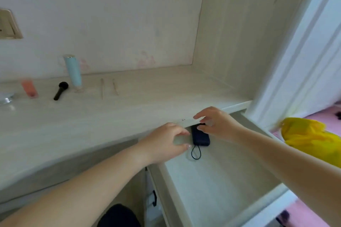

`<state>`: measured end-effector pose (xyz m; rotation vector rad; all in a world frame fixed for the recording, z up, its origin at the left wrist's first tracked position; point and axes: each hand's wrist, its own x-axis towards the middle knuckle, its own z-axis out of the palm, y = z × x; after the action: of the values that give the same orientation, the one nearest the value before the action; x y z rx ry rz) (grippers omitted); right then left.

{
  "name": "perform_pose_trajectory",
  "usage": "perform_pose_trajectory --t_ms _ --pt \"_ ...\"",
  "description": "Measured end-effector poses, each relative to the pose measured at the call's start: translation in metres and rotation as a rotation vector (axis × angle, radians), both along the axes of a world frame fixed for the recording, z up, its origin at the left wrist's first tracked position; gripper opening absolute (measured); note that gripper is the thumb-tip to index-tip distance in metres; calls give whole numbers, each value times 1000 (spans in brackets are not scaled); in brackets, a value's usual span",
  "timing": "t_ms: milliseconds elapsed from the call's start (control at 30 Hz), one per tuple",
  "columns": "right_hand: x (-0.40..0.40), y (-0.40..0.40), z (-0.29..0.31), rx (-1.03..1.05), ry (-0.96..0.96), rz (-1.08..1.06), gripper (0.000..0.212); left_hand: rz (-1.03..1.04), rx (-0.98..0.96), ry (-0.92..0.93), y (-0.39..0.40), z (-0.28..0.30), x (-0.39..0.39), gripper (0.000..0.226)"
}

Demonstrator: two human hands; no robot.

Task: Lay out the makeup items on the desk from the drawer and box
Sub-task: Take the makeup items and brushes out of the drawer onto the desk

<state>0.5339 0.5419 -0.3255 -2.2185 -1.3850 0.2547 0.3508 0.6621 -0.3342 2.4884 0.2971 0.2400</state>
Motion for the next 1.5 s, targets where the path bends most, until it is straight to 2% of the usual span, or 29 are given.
perform_pose_trajectory --t_ms 200,400,567,633,700,833,967,1233,1500 --pt "12 -114 -16 -119 -43 -110 32 -211 -26 89 -73 -24 15 44" --pt "9 -192 -28 -65 22 -171 35 -321 -53 110 -123 -36 31 44" --pt "-2 -234 -44 -95 72 -106 35 -411 -47 194 -154 -45 39 56" --pt "-5 -244 -49 -146 -11 -77 37 -457 -30 273 -162 -49 40 60" --pt "-6 -249 -54 -177 -130 -35 41 -490 -8 305 -168 -53 38 58" --pt "-10 -249 -64 -200 -388 27 40 -483 92 249 -170 -58 36 62" --pt "-11 -245 -65 -114 -515 73 34 -486 112 233 -169 -58 37 59" --pt "-1 -228 -65 -91 -535 80 34 -416 149 226 -157 -62 43 58" --pt "11 -199 -68 -94 -460 46 34 -332 228 226 -136 -66 54 50"
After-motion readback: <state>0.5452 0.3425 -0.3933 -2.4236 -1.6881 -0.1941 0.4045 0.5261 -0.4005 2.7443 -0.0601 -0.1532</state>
